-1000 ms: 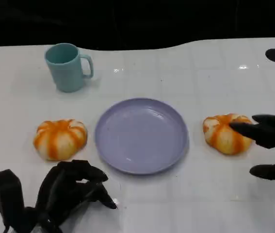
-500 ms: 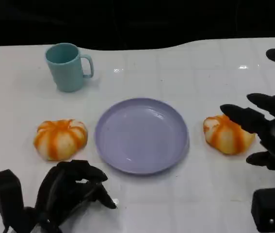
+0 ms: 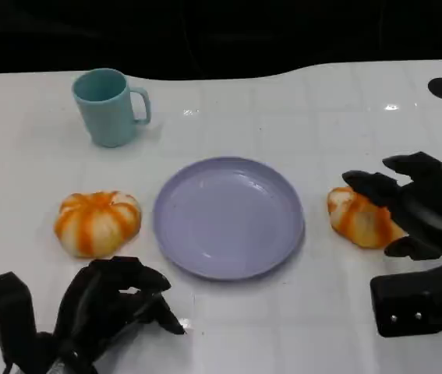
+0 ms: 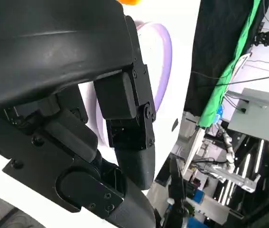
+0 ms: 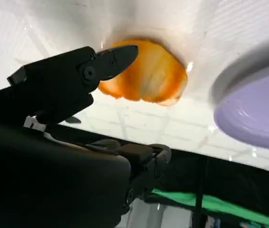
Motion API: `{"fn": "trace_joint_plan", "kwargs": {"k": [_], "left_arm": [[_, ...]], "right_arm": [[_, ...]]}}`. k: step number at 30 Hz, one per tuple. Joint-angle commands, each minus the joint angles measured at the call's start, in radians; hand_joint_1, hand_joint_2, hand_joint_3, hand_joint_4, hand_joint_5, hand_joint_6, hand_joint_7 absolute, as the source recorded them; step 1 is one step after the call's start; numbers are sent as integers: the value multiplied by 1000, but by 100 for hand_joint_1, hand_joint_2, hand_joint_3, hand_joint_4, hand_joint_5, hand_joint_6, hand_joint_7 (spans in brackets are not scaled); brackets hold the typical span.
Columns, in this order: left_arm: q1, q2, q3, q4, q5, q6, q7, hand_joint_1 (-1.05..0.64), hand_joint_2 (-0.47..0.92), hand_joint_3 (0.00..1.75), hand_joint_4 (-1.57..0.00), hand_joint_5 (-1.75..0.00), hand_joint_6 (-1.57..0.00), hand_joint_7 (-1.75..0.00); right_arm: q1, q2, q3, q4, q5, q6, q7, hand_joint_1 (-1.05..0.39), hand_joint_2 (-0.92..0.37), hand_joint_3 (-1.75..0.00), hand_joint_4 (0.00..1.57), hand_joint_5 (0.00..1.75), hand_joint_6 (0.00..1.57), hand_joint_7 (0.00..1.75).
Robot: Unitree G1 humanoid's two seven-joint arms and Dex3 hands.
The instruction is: Grasp the bread from the table and place it into the plate.
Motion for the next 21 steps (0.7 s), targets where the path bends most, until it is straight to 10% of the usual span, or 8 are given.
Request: {"fn": "trace_joint_plan", "kwargs": {"k": [1, 18, 21], "left_arm": [[0, 17, 5, 2, 0, -5, -7, -105, 69, 0, -157, -61, -157, -23], [5, 18, 4, -1, 1, -14, -4, -105, 69, 0, -157, -61, -157, -23], [8, 18, 3, -4, 2, -15, -3, -105, 69, 0, -157, -61, -157, -23]], "right_arm": [[-66, 15, 45, 115, 0, 5, -43, -35, -76, 0, 9, 34, 27, 1], [-253, 117, 170, 532, 31, 8, -174, -35, -80, -1, 27, 13, 31, 1], [-268, 131, 174, 578, 47, -16, -237, -24, -89, -1, 57, 12, 54, 4]]}}
